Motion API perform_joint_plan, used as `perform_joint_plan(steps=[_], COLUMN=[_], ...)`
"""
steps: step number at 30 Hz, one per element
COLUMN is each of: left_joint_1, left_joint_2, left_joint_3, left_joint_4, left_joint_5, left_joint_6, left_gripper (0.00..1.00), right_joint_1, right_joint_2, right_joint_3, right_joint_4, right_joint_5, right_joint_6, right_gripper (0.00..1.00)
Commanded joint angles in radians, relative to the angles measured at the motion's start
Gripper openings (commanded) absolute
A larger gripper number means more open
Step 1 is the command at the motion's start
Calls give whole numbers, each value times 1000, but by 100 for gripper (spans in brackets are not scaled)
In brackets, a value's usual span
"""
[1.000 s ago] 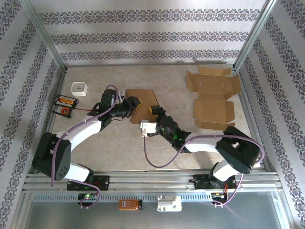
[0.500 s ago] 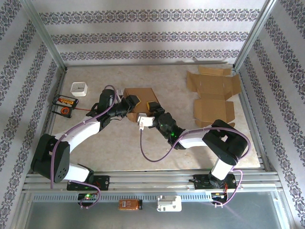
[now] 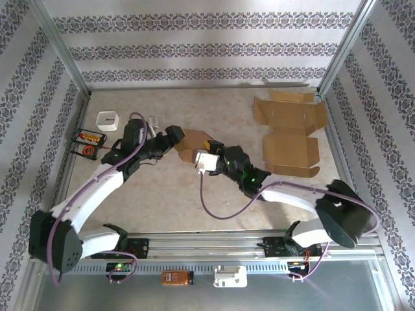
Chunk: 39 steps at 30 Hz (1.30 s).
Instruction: Fold the paper box
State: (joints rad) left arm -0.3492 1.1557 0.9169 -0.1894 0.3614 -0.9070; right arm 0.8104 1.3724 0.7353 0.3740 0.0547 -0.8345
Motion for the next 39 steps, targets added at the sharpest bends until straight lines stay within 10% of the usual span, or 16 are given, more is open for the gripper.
perform_joint_plan(steps=[1,9,19,39], left_joint_1=[20,19,18,12], left_joint_2=[-129,-423,-605,-513], left_joint_3=[89,2,-27,-60], left_joint_4=[-218,-270,-516,-531], left_joint_5=[-235,-228,89,97], left_joint_6=[337,739,1174,1180], left_gripper=[90,98,99,99], right_joint_1=[-28,-21,-32,-51], right_joint_2=[-30,185,595,458], right_joint_3=[173,702,1166,1024], right_joint_4=[-620,-1353,-1768,-1500], right_joint_5=[-195,-186,-235,-269], right_joint_6=[74,-38,-98,-37], right_gripper=[48,51,51,81])
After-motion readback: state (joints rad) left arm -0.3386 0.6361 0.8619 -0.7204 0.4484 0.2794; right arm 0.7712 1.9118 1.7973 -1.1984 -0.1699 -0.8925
